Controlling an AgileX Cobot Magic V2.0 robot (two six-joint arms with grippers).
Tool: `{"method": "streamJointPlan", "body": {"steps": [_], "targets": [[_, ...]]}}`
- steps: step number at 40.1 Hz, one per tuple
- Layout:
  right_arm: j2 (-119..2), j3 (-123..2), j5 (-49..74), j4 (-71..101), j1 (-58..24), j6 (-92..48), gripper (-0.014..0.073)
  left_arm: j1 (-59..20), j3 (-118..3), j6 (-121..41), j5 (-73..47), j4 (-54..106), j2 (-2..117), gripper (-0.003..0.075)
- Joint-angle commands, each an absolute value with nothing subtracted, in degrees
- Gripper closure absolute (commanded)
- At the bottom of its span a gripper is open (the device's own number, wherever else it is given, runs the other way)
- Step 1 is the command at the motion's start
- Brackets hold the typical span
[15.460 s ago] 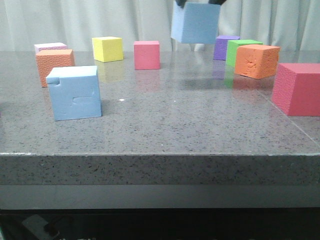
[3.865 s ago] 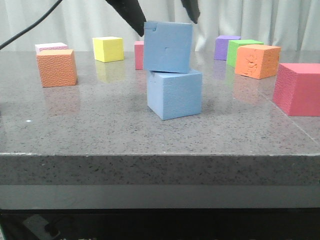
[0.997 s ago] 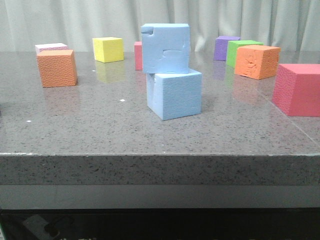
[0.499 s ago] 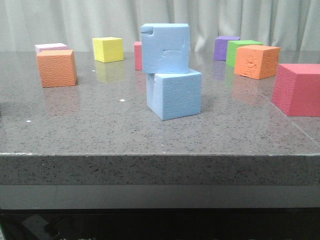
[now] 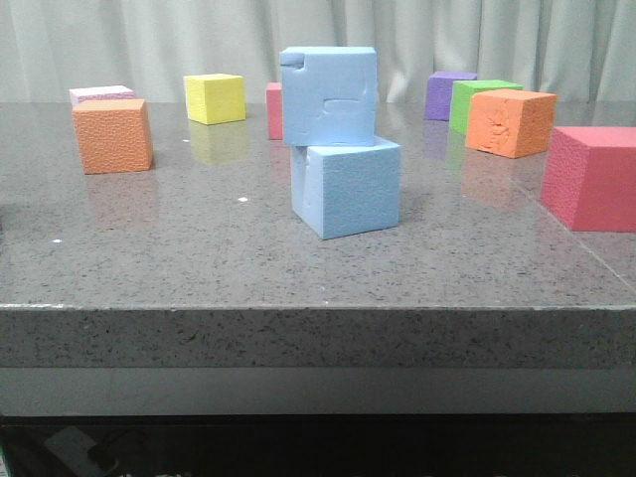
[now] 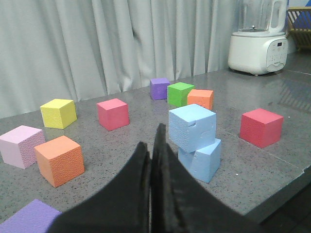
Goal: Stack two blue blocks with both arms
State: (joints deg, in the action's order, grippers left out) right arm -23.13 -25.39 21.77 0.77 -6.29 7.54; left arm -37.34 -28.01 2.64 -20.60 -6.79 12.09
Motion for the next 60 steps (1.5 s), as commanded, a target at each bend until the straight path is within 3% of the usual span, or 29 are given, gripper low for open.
{"method": "streamJointPlan", "body": {"steps": [1,20,33,42,60], "targets": [[-23.36,-26.98,17.40,0.83,-5.90,6.94,0.0663,-37.55,-29.47,2.87,-16.19,-6.45,12.66,0.0738],[-23.36,-26.98,17.40,0.83,-5.90,6.94,0.0663,-35.69,-24.75,2.87,-15.96,-5.29,10.16,0.0738],[-23.36,-26.98,17.40,0.83,-5.90,6.94,0.0663,-16.51,-10.06,2.87,-13.58,5.86,-1.55,0.0738],[-23.36,-26.98,17.55,0.83,-5.90,6.94,0.0663,-4.58,-5.28,2.87,-13.01,7.23,-1.57,0.0738],[-23.36,-26.98,17.55,0.83,-5.90,6.94,0.0663,1.29,2.41,2.87,-7.23,7.23,-1.57,0.0738]]}}
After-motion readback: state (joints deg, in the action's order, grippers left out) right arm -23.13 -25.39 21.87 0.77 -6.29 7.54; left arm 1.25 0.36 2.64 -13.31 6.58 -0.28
